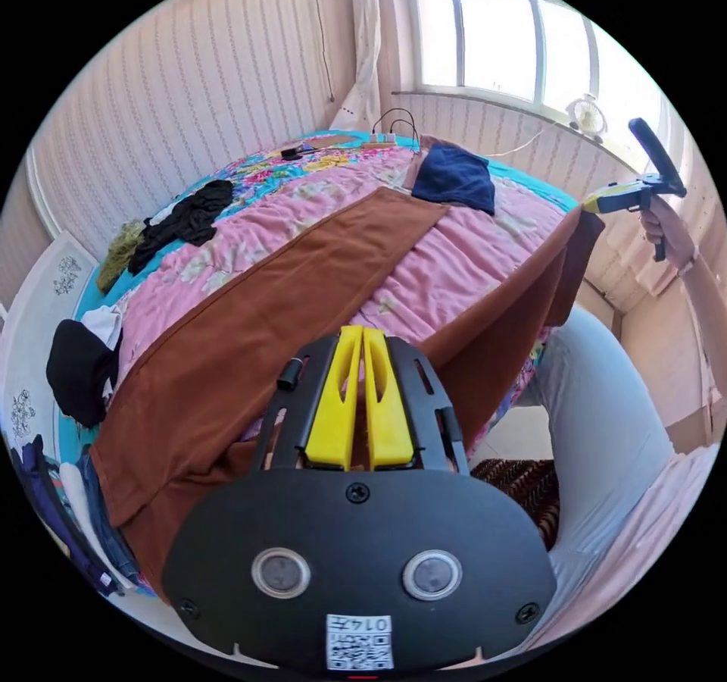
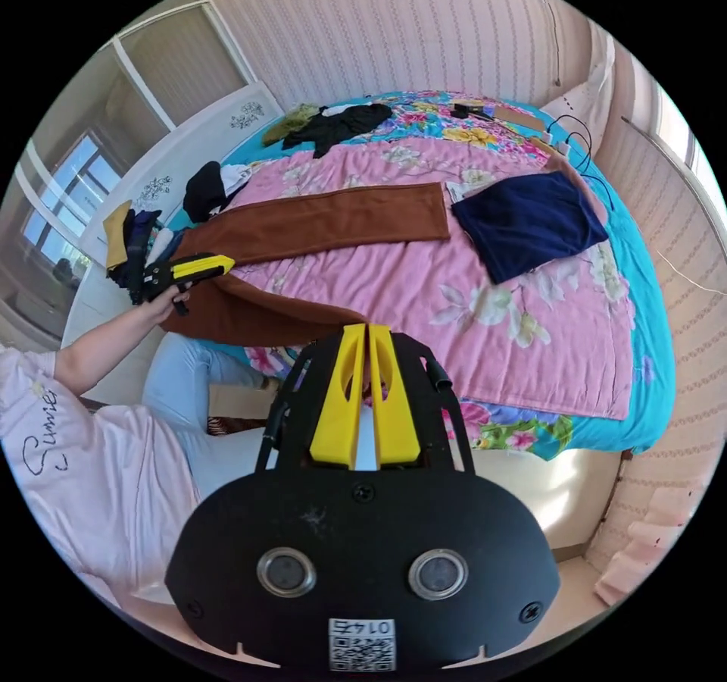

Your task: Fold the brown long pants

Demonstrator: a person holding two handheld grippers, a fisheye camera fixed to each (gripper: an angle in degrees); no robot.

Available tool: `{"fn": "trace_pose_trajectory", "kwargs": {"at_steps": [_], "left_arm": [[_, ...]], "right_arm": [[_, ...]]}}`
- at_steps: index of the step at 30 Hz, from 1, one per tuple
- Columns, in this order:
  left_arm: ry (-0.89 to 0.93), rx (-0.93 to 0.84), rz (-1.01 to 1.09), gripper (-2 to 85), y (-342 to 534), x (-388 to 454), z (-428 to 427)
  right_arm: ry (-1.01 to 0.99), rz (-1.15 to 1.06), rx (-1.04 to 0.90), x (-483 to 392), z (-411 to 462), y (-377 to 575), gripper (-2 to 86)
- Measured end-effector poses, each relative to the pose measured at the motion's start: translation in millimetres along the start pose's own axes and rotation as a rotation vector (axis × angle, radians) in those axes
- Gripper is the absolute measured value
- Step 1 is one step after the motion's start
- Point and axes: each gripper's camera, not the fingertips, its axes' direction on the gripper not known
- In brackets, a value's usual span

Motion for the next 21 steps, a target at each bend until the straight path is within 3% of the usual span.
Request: {"fn": "trace_pose_trajectory", "kwargs": {"at_steps": [2, 5, 10, 13, 18, 21], "left_arm": [[-0.024, -0.013, -0.087, -0.9, -12.3, -9.0, 9.2], [0.025, 0.004, -0.146, -0.6, -24.4, -12.0, 4.6], [0.014, -0.007, 0.14, 2.2, -5.7, 53.1, 1.5], [0.022, -0.072, 0.126, 5.6, -5.8, 70.0, 32.4], [0.055, -0.158, 0.102, 9.9, -48.5, 81.8, 86.9], [0.104, -0.266, 0.179, 6.2, -63.5, 94.1, 123.0]], "right_arm": [[0.055, 0.087, -0.002, 27.8, 8.8, -14.4, 5.5], [-0.091, 0.188, 0.01, 64.6, 7.6, -9.9, 11.5], [-0.059, 0.341, 0.049, 99.9, -1.0, 67.3, 13.2], [-0.21, 0.447, 0.014, 119.7, 15.0, 104.1, 13.2], [-0.305, 0.439, -0.115, 117.5, 39.8, 102.3, 12.6], [-0.308, 0.354, -0.212, 109.3, 38.6, 87.2, 7.6]]}}
